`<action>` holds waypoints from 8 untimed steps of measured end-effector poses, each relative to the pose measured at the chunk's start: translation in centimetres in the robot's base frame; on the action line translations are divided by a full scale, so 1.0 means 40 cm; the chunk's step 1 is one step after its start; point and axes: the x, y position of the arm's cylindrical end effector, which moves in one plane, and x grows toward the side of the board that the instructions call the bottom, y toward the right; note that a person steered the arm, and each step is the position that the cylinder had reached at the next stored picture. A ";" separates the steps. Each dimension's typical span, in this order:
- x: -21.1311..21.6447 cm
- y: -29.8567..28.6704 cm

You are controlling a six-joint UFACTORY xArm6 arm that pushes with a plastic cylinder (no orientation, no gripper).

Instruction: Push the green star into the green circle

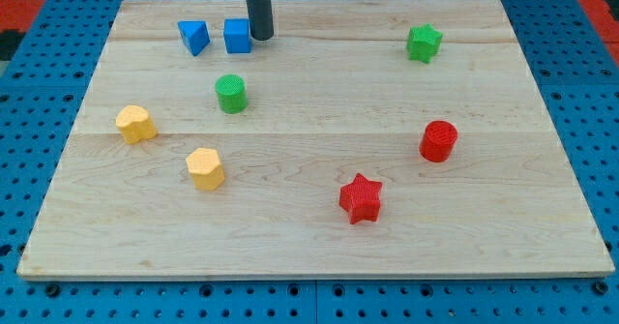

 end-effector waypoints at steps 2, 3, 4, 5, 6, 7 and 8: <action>-0.024 0.199; -0.060 0.334; -0.089 0.505; -0.069 0.659; 0.014 0.536; 0.034 0.430; 0.043 0.567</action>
